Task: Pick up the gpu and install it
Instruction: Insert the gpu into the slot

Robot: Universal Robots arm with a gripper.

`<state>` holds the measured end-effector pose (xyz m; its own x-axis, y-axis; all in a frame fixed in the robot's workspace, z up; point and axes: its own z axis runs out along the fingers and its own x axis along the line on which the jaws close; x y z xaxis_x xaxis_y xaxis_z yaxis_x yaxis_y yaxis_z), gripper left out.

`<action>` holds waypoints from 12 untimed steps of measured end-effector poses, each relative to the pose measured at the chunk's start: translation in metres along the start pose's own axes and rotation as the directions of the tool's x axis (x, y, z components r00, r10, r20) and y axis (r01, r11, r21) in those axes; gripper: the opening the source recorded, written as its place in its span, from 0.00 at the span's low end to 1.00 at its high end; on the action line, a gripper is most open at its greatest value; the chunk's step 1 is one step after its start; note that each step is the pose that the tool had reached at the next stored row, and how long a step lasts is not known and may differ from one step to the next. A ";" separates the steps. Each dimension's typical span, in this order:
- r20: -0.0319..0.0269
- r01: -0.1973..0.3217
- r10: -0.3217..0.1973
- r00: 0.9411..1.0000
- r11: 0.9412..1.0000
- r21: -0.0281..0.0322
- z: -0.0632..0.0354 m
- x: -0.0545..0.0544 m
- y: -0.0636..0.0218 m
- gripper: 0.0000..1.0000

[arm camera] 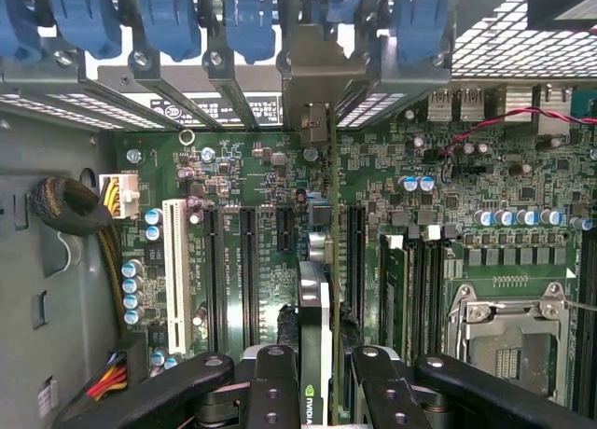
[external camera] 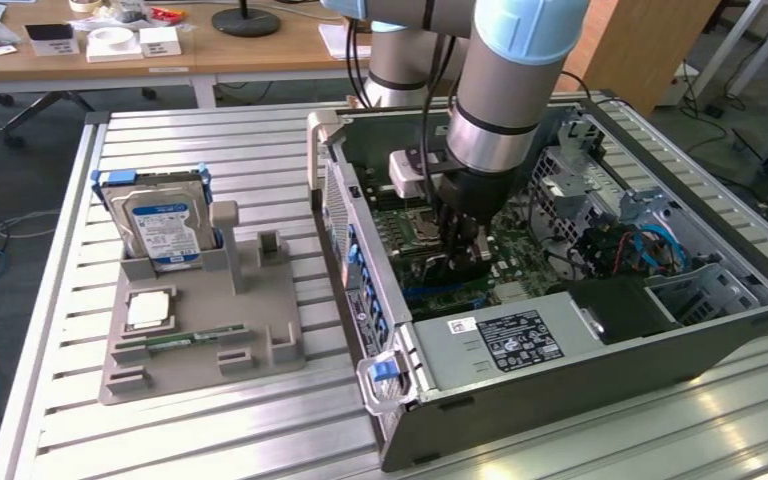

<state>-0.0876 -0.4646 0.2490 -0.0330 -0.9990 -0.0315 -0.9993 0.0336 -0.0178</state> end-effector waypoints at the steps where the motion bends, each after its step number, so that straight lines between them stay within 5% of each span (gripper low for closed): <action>1: 0.000 0.000 0.000 1.000 1.000 0.000 0.0002 0.000 0.0000 0.27; 12: 0.002 0.000 0.000 1.000 1.000 0.000 0.0018 0.000 0.0001 0.27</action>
<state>-0.0877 -0.4645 0.2472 -0.0331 -0.9989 -0.0330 -0.9993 0.0337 -0.0177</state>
